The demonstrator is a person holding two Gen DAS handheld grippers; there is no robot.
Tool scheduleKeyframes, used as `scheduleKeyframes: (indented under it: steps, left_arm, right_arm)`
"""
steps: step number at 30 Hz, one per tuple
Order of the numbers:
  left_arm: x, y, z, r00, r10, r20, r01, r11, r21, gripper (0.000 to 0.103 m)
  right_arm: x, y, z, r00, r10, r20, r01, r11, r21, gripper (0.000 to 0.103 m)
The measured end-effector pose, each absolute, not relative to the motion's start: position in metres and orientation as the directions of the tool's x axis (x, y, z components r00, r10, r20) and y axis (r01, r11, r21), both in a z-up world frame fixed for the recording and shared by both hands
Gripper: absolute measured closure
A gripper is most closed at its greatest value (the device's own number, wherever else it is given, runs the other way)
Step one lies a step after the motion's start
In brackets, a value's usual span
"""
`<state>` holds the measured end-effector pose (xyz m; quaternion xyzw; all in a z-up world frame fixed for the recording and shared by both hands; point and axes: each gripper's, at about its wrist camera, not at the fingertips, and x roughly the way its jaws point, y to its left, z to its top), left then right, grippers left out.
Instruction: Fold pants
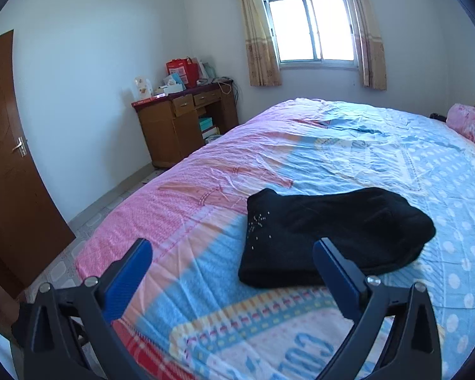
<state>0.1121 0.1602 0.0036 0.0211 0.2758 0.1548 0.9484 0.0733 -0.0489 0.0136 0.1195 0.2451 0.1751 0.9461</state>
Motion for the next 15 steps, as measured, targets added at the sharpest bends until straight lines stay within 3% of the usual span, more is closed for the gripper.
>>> scheduleKeyframes:
  steps: [7, 12, 15]
  left_arm:
    - [0.080, 0.155, 0.014, 0.812, 0.318, -0.490, -0.305, 0.946, 0.109, 0.000]
    - [0.065, 0.154, 0.018, 0.839, 0.264, -0.476, -0.261, 0.963, 0.072, 0.000]
    - [0.064, 0.149, 0.018, 0.837, 0.288, -0.465, -0.263, 0.957, 0.118, 0.000]
  right_arm:
    - [0.029, -0.052, 0.023, 0.863, 0.332, -0.380, -0.227, 0.928, 0.295, 0.027]
    - [0.011, -0.051, 0.025, 0.876, 0.329, -0.352, -0.231, 0.928, 0.291, 0.027]
    - [0.006, -0.050, 0.027, 0.875, 0.338, -0.348, -0.239, 0.925, 0.296, 0.026]
